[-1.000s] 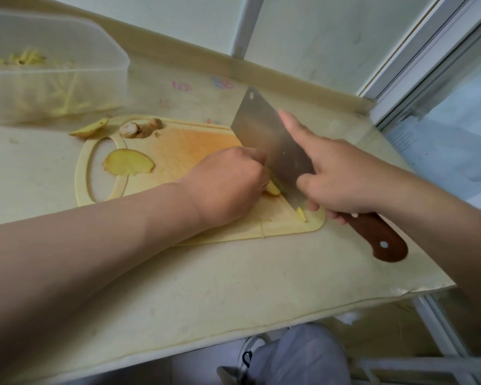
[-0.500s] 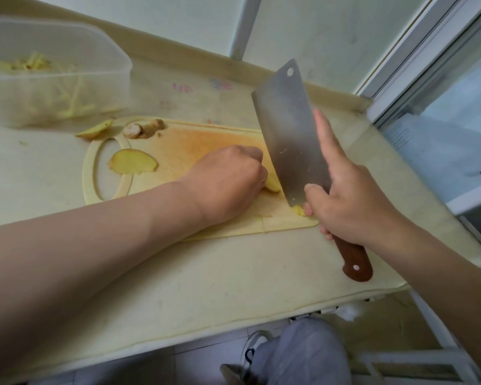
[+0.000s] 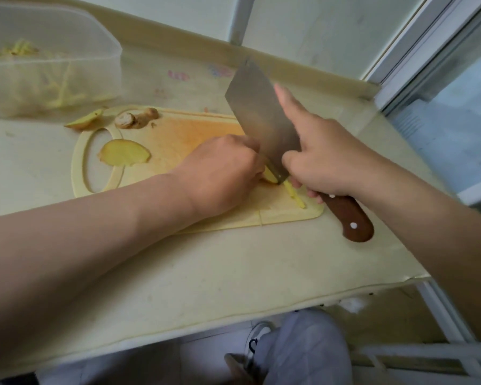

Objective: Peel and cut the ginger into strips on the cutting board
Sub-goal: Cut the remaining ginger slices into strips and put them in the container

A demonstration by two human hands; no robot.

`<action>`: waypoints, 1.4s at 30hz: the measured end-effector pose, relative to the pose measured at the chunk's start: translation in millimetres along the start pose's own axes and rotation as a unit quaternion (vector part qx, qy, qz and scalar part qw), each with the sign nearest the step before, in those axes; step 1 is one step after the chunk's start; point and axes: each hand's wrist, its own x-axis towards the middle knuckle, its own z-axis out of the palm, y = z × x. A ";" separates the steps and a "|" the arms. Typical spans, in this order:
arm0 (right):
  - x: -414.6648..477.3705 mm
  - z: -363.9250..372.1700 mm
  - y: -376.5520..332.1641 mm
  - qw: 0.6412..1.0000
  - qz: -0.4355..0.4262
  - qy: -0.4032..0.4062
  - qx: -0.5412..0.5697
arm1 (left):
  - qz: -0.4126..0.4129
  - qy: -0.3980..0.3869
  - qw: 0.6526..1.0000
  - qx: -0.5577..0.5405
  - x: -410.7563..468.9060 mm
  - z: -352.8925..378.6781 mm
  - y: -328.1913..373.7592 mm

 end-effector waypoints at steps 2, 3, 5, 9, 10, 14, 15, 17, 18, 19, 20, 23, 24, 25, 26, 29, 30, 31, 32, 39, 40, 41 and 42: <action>-14.8 8.1 9.9 0.998 -0.016 0.055 0.021 | 0.001 0.004 1.000 0.003 -0.4 -0.5 0.6; -22.4 11.6 14.6 0.997 -0.023 0.075 0.027 | 0.000 0.003 1.000 0.003 -0.7 -0.5 0.5; -33.7 15.0 20.1 0.994 -0.034 0.093 0.035 | -0.001 0.002 1.000 0.002 -0.8 0.1 -0.3; -37.5 9.0 18.7 0.998 -0.030 0.062 0.012 | 0.001 0.009 1.000 -0.002 -0.7 1.4 -2.1; -35.6 6.6 16.5 0.999 -0.024 0.044 0.007 | 0.002 0.012 1.000 0.000 -0.6 1.8 -2.3; -19.1 -6.8 5.0 0.999 0.003 -0.027 -0.023 | 0.009 0.018 1.000 0.000 -0.6 2.1 -1.1; -12.8 -8.9 1.9 0.999 0.009 -0.040 -0.035 | 0.012 0.016 1.000 0.001 -0.1 2.1 -0.9; 1.6 -8.6 -4.3 0.997 0.016 -0.050 -0.051 | 0.015 0.013 1.000 0.003 0.3 1.2 -0.7; 8.4 -7.4 -6.9 0.998 0.016 -0.045 -0.052 | 0.015 0.013 1.000 0.004 0.5 0.8 -0.8; 13.4 -6.0 -9.3 0.998 0.014 -0.040 -0.048 | 0.014 0.011 1.000 0.005 0.2 0.6 -0.7; 15.8 -4.3 -11.4 0.998 0.011 -0.035 -0.041 | 0.010 0.008 1.000 0.007 -0.5 0.5 -0.2; 5.2 0.0 -7.7 1.000 0.000 -0.008 -0.001 | 0.000 0.005 1.000 0.012 -1.1 -0.4 0.5; -2.8 1.2 -2.9 1.000 0.002 0.005 0.016 | -0.004 0.004 1.000 0.011 -1.2 -0.7 0.8; -11.6 2.8 1.7 0.999 0.005 0.018 0.032 | -0.008 0.002 1.000 0.011 -1.4 -0.7 1.0; -20.2 4.8 5.3 0.999 0.006 0.031 0.043 | -0.012 0.001 1.000 0.011 -1.4 -0.5 0.9; -36.9 10.1 12.3 0.997 -0.010 0.068 0.036 | -0.020 0.002 1.000 0.005 -1.6 -0.4 0.2; -38.6 10.4 13.5 0.997 -0.015 0.071 0.031 | -0.022 0.003 1.000 0.001 -1.5 -0.3 0.0; -38.9 9.8 13.8 0.997 -0.018 0.067 0.026 | -0.023 0.002 1.000 -0.002 -1.4 -0.2 -0.3; -37.4 8.6 13.4 0.998 -0.020 0.058 0.021 | -0.025 0.002 1.000 -0.003 -1.2 0.0 -0.3; -7.8 -10.4 1.5 0.998 0.001 -0.047 -0.036 | -0.035 0.016 0.999 0.011 -0.8 -0.5 0.6; -2.3 -11.7 -1.2 0.997 0.006 -0.058 -0.045 | -0.036 0.015 0.999 0.016 -0.8 -1.1 0.6; 2.8 -12.1 -4.5 0.997 0.012 -0.065 -0.050 | -0.037 0.011 0.999 0.018 -0.9 -1.4 0.6; 6.9 -11.8 -7.1 0.996 0.017 -0.066 -0.049 | -0.039 0.005 0.999 0.017 -0.5 -1.8 1.5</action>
